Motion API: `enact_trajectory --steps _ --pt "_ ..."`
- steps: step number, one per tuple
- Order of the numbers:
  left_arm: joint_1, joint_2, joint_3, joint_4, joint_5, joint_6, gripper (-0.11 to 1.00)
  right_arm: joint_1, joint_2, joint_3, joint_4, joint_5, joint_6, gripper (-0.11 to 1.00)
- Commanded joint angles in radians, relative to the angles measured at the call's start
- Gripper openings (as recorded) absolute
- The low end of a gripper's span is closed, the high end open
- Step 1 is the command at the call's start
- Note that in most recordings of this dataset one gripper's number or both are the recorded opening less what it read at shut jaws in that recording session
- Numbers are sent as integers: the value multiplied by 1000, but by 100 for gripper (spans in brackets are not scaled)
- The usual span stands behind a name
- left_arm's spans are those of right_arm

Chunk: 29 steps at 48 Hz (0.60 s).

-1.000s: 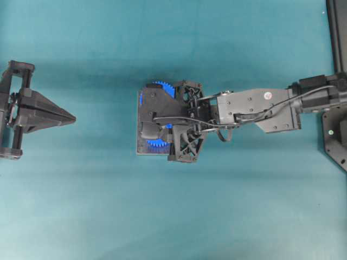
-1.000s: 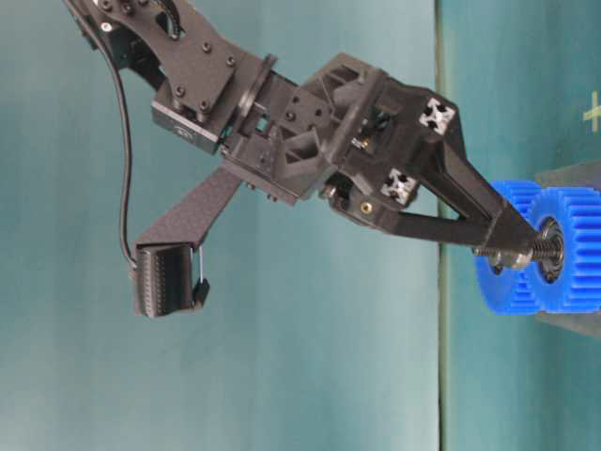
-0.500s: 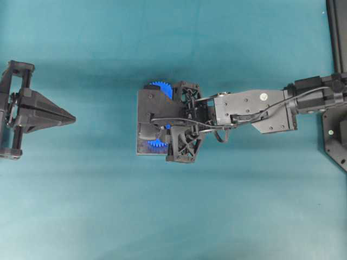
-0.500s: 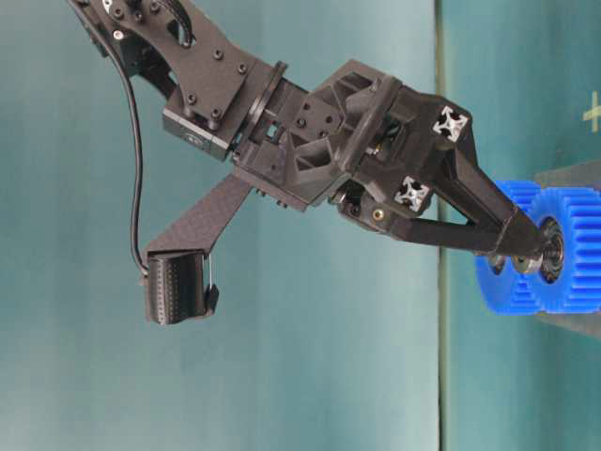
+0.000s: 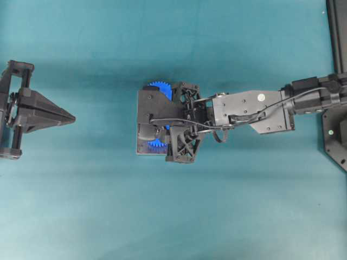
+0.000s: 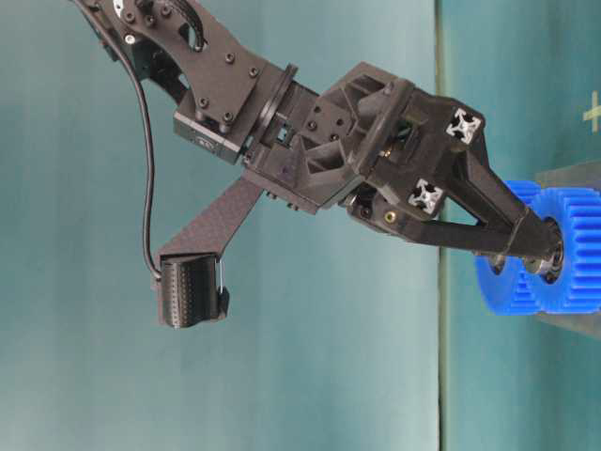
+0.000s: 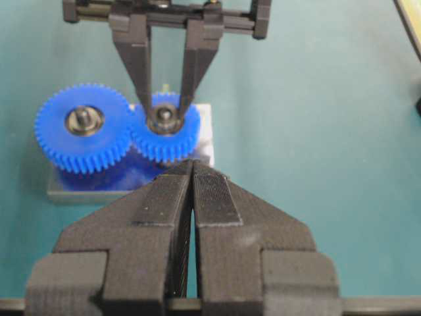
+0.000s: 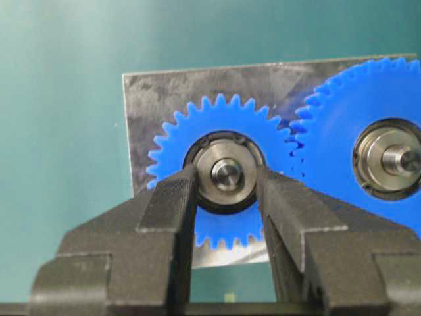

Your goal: Insert the washer onto the shaft.

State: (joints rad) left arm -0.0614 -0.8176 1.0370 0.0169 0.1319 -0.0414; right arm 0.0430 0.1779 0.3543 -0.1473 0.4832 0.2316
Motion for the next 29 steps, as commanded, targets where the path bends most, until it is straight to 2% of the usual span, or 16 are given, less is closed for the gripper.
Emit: enact_trajectory --steps 1,6,9,29 --pt "0 0 -25 3 -5 0 0 -9 -21 -23 -3 -6 -9 40" --pt "0 0 -25 3 -5 -2 0 -11 -26 -25 -8 -6 -11 71" --pt "0 0 -25 3 -5 -2 0 -15 -29 -23 -8 -5 -8 86" --pt "0 2 -20 3 -5 -3 0 -21 -117 3 -11 37 -12 86"
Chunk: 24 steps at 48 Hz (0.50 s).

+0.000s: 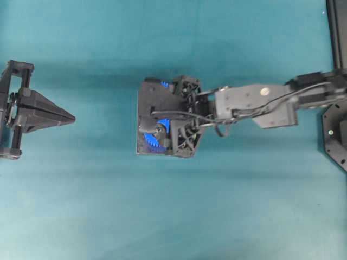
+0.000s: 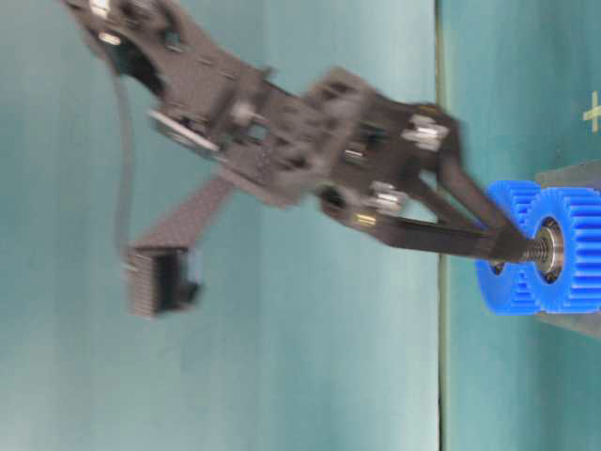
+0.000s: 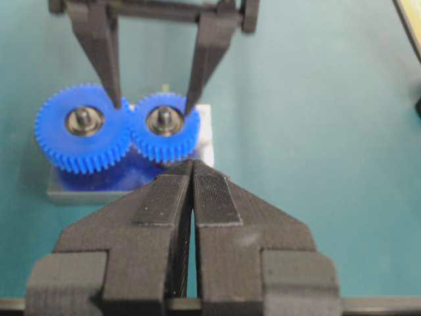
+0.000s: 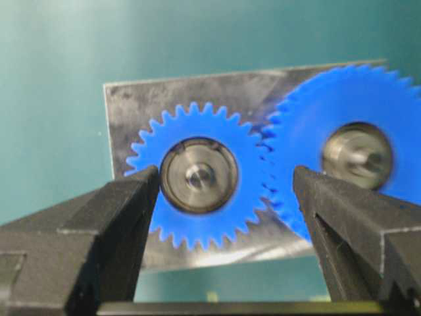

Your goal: Insert the washer onto the shaft.

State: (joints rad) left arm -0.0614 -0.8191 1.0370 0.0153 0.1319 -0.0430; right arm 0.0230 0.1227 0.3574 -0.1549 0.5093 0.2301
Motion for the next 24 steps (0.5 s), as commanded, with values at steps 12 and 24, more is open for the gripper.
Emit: enact_trajectory --steps 12,24 --pt "0 2 -11 3 -5 -3 0 -8 -190 72 -5 38 -52 86" --pt "0 2 -9 3 -5 -3 0 -31 -288 149 -6 38 -66 86"
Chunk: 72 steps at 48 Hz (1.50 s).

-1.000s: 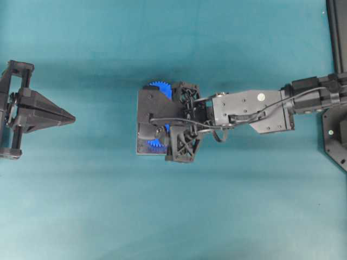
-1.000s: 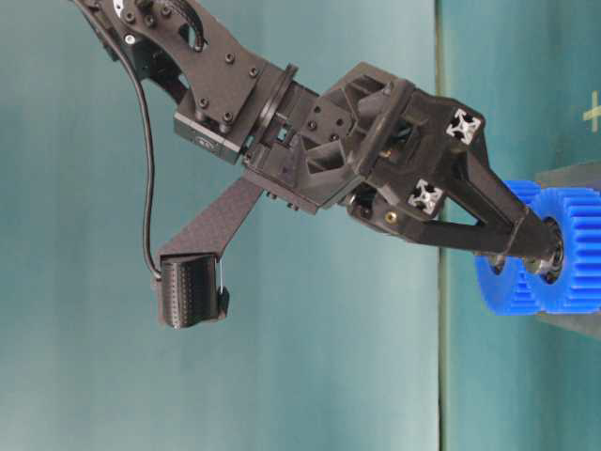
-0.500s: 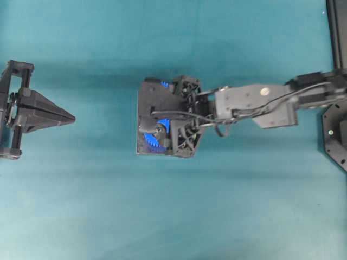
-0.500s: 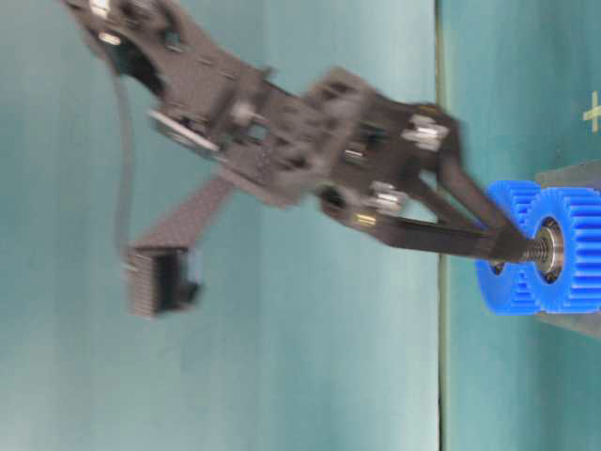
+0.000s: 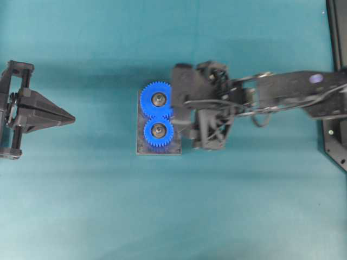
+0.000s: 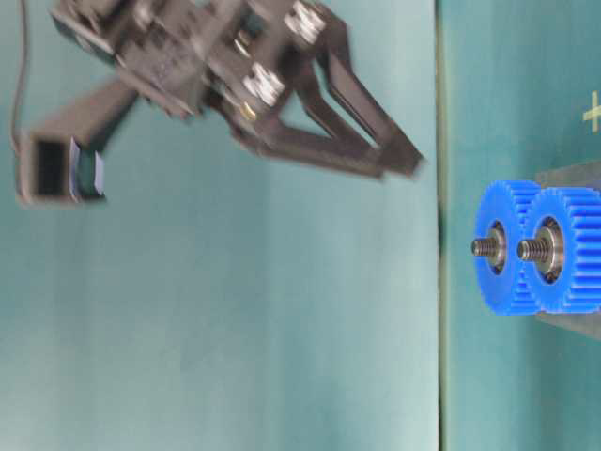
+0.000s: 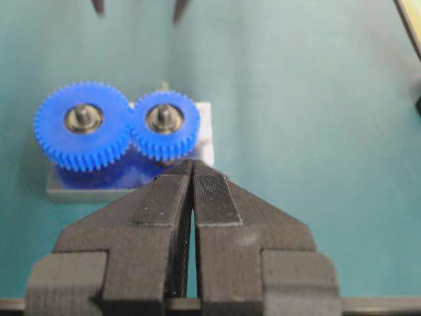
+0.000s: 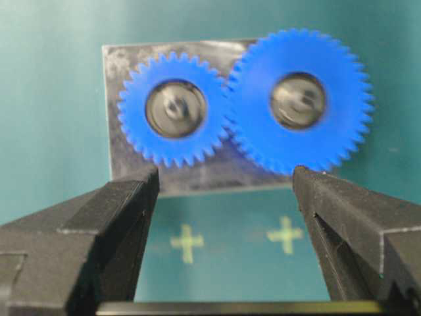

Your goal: Insert the washer onto the shaft.

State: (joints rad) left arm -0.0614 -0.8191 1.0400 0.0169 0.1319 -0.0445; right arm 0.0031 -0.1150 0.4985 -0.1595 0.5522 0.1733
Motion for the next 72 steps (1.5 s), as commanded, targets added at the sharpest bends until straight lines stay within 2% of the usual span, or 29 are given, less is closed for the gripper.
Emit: enact_trajectory --steps 1,14,29,50,64,72 --pt "0 2 -12 3 -5 -2 0 -14 -57 11 -2 -5 -11 86" --pt "0 6 -8 3 -5 -2 0 -23 -115 63 -2 -21 -9 85" --pt "0 -2 -3 3 -5 -2 0 -25 -181 135 0 -101 -9 81" --pt "0 -8 -18 3 -9 11 0 -23 -307 247 -2 -114 -9 81" --pt "5 -12 0 3 -35 14 0 -21 -345 333 -2 -270 -6 80" --pt "3 -9 3 2 -37 2 0 -20 -334 337 0 -279 -6 80"
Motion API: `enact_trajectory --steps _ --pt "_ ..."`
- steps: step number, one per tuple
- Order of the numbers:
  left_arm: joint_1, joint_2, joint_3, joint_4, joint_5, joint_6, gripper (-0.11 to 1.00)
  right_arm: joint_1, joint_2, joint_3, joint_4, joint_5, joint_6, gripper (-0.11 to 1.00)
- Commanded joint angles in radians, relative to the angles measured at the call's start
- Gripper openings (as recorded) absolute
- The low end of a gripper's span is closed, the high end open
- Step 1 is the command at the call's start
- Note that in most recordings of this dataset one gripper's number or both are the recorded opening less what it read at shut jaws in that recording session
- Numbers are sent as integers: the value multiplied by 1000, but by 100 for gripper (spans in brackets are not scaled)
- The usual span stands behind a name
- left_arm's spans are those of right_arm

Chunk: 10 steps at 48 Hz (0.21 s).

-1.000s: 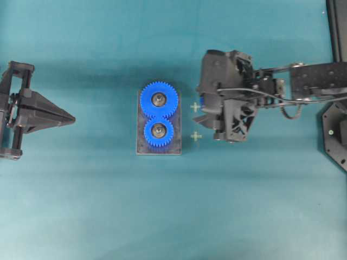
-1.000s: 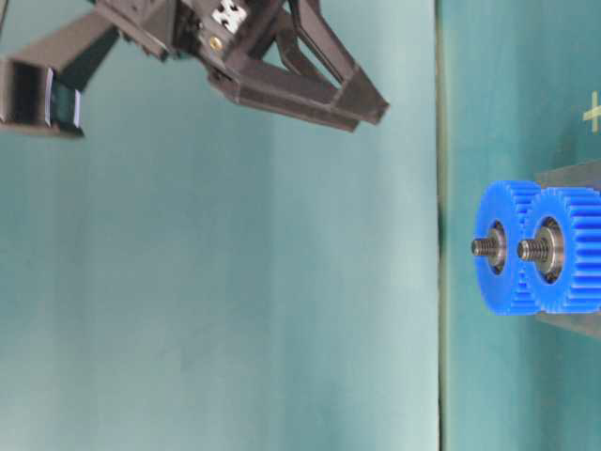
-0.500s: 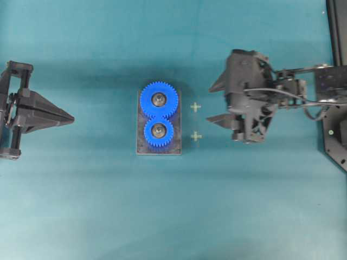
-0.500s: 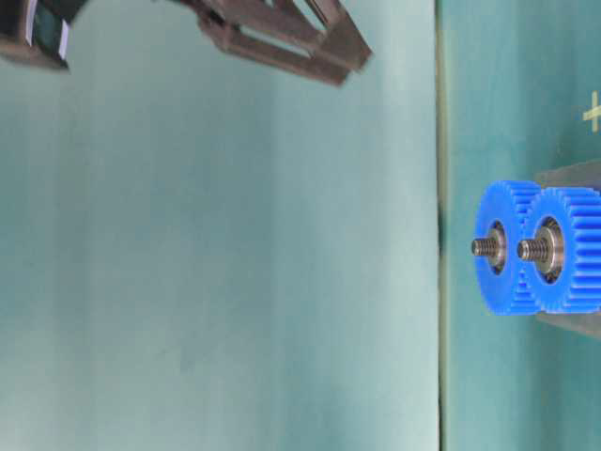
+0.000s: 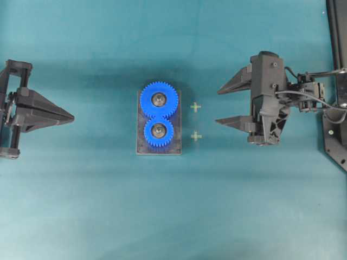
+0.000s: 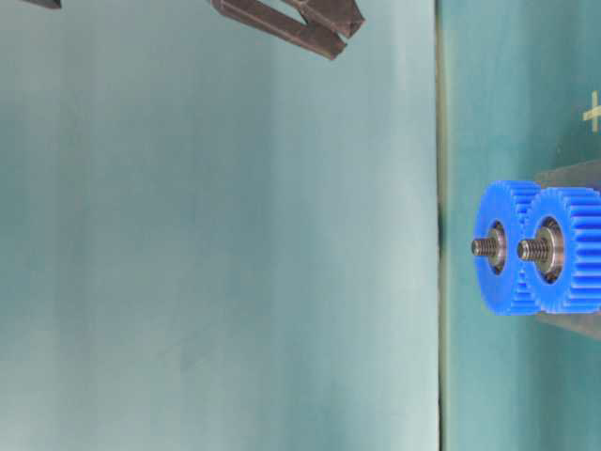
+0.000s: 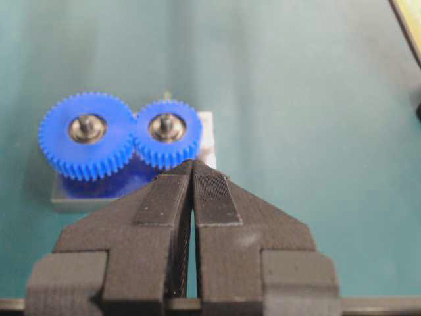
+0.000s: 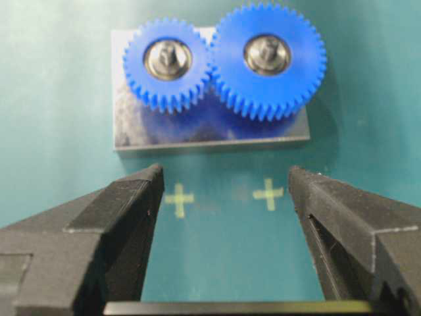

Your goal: Insert the washer onto the shaft.

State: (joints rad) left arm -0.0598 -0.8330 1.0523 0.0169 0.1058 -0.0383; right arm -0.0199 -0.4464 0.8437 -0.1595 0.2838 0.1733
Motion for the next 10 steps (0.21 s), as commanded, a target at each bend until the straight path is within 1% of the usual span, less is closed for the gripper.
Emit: enact_trajectory --steps 1,10 --pt "2 5 -8 3 -11 -9 0 3 -3 -6 0 -9 -5 80" --pt "2 6 -5 2 -9 -66 0 3 -2 0 0 -11 -6 80"
